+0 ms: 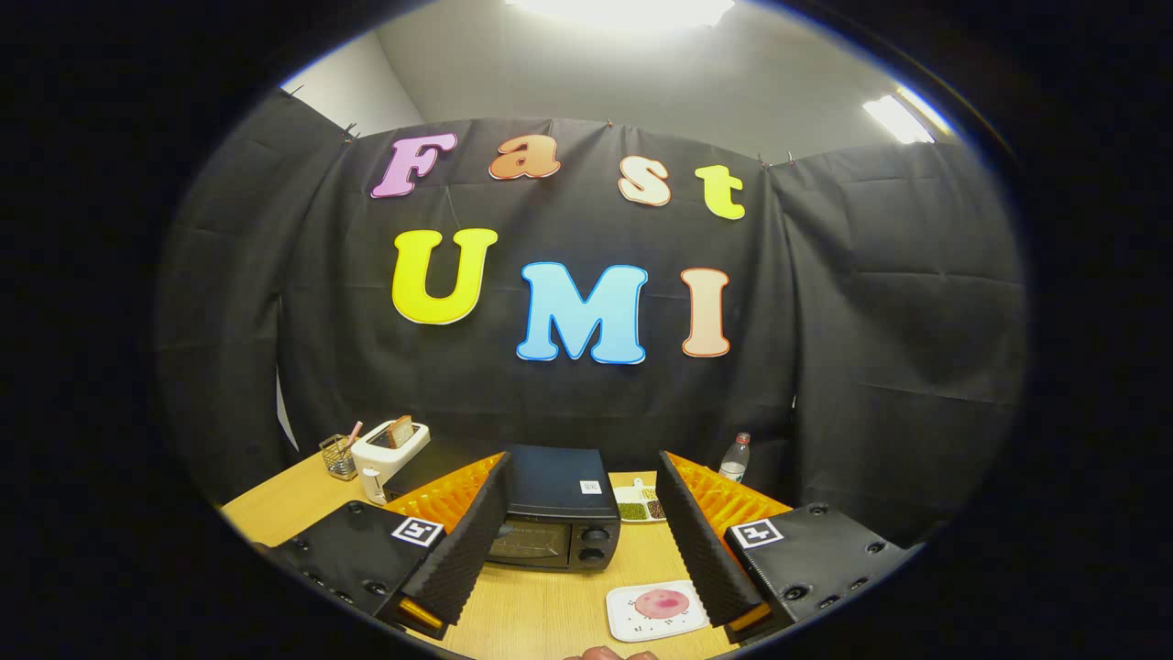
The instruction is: Open the toaster oven, put the food inside, and close the toaster oven door.
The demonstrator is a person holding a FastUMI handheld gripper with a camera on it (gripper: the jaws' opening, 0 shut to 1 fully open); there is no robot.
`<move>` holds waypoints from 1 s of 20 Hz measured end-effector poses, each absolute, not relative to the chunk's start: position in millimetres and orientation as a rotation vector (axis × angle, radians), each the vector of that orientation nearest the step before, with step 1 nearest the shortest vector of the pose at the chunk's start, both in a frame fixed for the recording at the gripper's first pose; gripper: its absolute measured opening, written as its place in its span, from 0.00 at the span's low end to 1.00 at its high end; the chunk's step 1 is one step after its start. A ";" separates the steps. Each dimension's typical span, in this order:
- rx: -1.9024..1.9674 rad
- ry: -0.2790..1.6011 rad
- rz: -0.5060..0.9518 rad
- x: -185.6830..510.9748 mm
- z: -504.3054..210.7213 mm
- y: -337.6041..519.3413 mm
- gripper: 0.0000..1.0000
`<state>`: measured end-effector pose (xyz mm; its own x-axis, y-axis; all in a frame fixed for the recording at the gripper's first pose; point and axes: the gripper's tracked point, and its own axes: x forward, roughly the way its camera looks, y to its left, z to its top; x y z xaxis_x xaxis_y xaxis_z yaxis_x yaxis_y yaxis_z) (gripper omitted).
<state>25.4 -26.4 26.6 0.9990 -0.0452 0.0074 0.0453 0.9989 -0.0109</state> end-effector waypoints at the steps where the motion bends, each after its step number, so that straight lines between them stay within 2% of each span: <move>1: -0.009 -0.003 -0.041 29.7 28.3 -24.0 0.98; 8: -0.003 0.032 -0.041 60.8 25.9 -11.5 0.98; 20: 0.021 0.185 0.010 125.6 -41.2 40.0 0.98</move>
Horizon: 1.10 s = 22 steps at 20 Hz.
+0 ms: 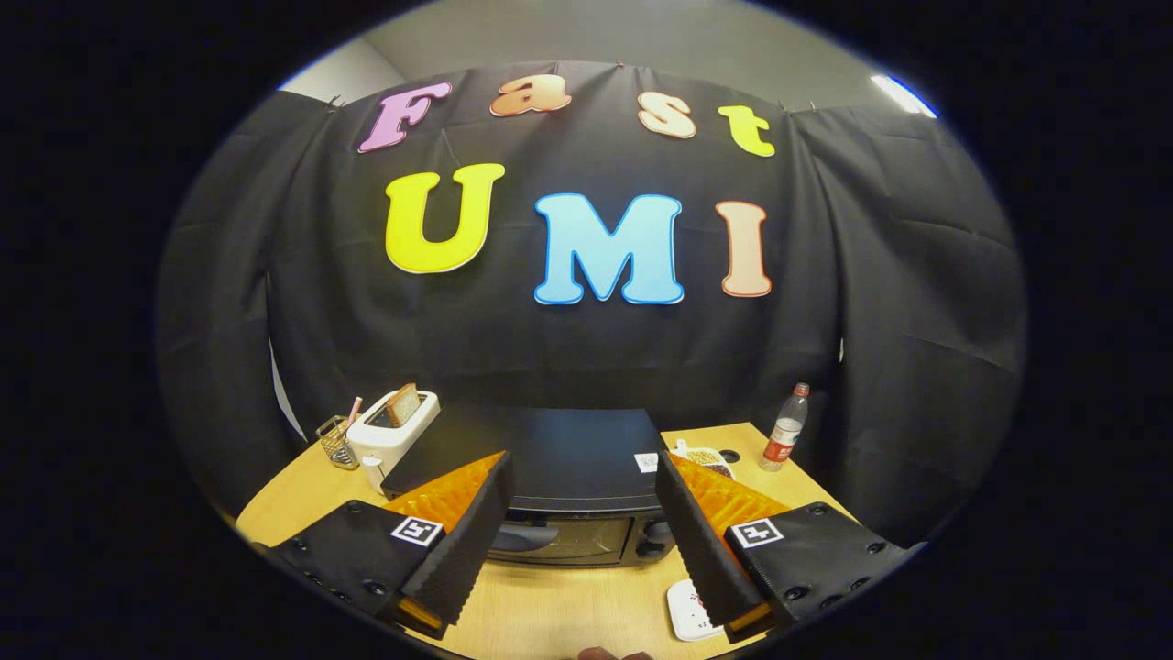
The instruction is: Open the toaster oven, put the food inside, and close the toaster oven door.
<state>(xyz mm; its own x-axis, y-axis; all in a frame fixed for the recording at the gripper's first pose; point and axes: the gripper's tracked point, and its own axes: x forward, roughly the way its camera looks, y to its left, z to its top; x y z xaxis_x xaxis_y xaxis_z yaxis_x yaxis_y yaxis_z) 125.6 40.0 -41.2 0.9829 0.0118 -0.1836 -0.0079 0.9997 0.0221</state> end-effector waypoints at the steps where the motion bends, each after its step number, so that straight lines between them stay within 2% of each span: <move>1: 0.020 0.194 0.016 129.9 -47.1 44.5 0.98; 22: 0.000 0.430 0.086 177.9 -148.7 110.3 0.98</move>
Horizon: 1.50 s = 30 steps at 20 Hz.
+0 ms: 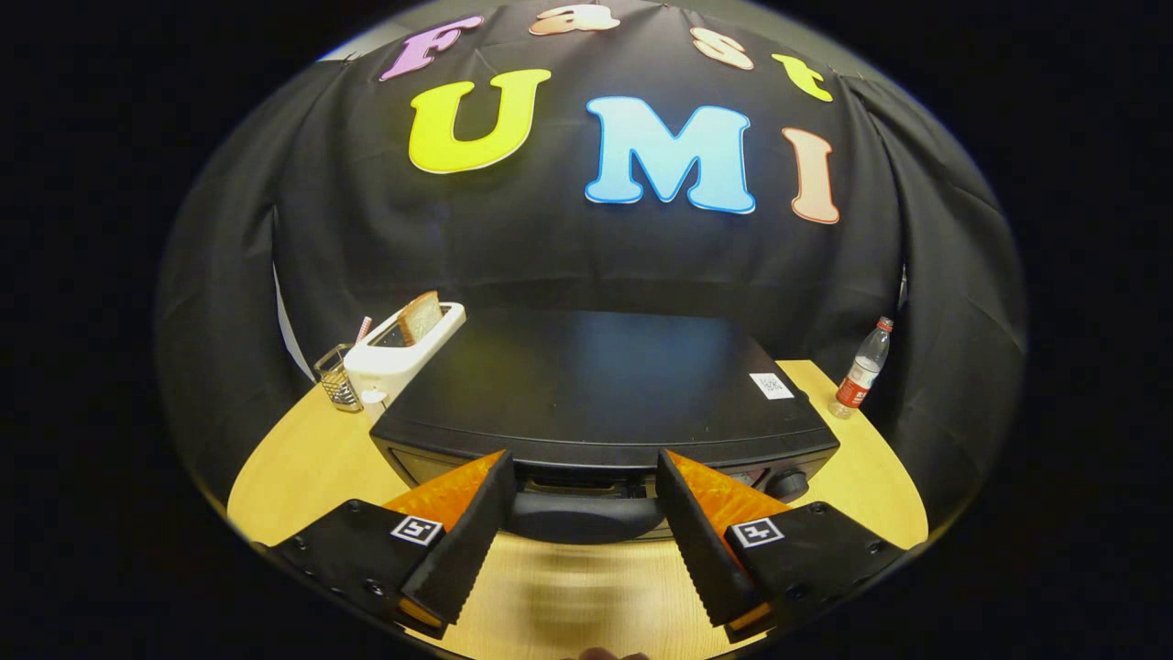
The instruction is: Open the toaster oven, put the food inside, and close the toaster oven door.
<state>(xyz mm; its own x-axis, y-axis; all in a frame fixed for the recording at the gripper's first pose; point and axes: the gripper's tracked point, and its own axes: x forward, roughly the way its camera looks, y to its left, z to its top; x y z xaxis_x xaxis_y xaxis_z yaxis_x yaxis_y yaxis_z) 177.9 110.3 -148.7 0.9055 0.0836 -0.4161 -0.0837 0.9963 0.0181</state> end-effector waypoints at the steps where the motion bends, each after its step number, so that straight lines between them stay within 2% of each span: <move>1: 0.011 0.411 0.079 178.9 -147.0 110.7 0.98; 8: 0.031 0.431 0.090 171.9 -148.7 113.2 0.98; 30: 0.015 0.534 0.115 91.0 -192.2 110.5 0.98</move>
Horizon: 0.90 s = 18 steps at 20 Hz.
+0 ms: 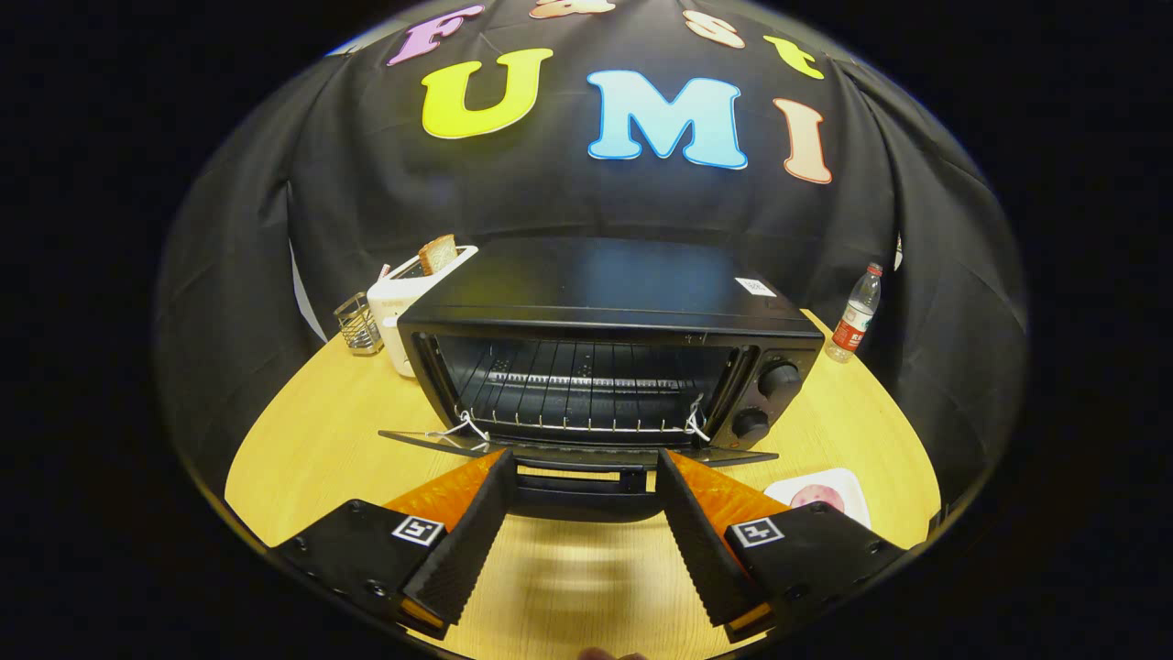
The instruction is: Open the toaster oven, put the food inside, and close the toaster oven door.
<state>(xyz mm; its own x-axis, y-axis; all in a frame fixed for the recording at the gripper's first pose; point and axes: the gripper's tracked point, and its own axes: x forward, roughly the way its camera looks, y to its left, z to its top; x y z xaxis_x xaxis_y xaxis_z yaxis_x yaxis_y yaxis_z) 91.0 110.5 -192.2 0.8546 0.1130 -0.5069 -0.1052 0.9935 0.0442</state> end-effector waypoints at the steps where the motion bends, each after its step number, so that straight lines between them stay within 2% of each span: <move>1: 0.013 0.540 0.120 86.3 -195.2 111.7 0.98; 11: -0.062 0.777 0.190 43.5 -273.5 120.8 0.98; 18: -0.069 0.759 0.247 27.0 -249.4 113.7 0.99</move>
<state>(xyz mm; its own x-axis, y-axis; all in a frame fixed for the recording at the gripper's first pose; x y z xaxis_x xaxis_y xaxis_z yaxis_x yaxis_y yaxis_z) 27.0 113.7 -249.4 0.6978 0.1968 -0.6887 -0.2466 0.9687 0.0270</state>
